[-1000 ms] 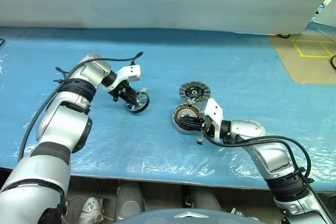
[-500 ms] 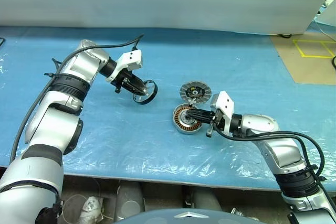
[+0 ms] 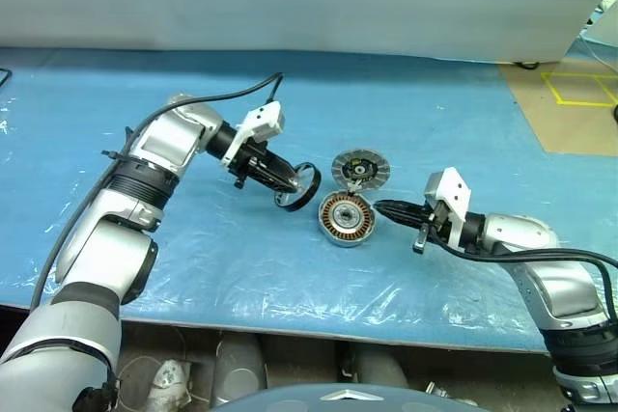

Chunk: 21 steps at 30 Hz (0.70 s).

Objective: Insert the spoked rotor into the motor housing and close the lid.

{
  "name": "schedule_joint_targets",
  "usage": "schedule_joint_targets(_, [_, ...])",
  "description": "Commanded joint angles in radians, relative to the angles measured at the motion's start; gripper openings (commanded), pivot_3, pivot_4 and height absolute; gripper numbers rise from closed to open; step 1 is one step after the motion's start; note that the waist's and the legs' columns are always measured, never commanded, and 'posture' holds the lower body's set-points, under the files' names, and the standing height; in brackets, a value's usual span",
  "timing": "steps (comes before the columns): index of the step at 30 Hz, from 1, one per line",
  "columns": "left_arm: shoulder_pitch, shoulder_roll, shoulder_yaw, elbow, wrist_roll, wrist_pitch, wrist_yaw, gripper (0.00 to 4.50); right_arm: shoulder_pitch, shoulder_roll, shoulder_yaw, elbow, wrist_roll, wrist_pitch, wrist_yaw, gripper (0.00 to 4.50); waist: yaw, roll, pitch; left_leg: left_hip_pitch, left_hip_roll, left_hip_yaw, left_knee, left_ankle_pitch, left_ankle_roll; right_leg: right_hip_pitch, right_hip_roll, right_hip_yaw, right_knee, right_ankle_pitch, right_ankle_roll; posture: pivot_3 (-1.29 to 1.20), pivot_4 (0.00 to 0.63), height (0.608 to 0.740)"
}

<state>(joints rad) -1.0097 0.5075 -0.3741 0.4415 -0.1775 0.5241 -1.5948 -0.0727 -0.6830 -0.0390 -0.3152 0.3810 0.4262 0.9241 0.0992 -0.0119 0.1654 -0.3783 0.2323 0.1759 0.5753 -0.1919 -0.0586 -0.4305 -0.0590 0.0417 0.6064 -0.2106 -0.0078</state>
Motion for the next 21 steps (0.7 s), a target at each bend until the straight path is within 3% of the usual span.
schedule_joint_targets(1, [0.003,-0.017,0.037,-0.055,-0.033,0.015,0.022,1.44,0.04,-0.021,-0.054,-0.051,0.021,-0.054,0.02,0.0,0.0,0.0,0.0,0.0,0.0,0.0,0.0,0.0,0.0,0.0,0.0,0.0,0.0,0.0,0.0,0.0,0.15,0.74])
schedule_joint_targets(21, [0.031,-0.17,0.02,0.052,0.003,-0.069,0.142,1.44,0.156,-0.059,-0.151,-0.108,0.041,-0.076,0.001,0.0,-0.001,0.0,0.0,0.0,-0.001,0.0,0.001,0.0,0.0,0.0,0.0,0.0,0.0,0.0,0.0,0.0,0.15,0.74])
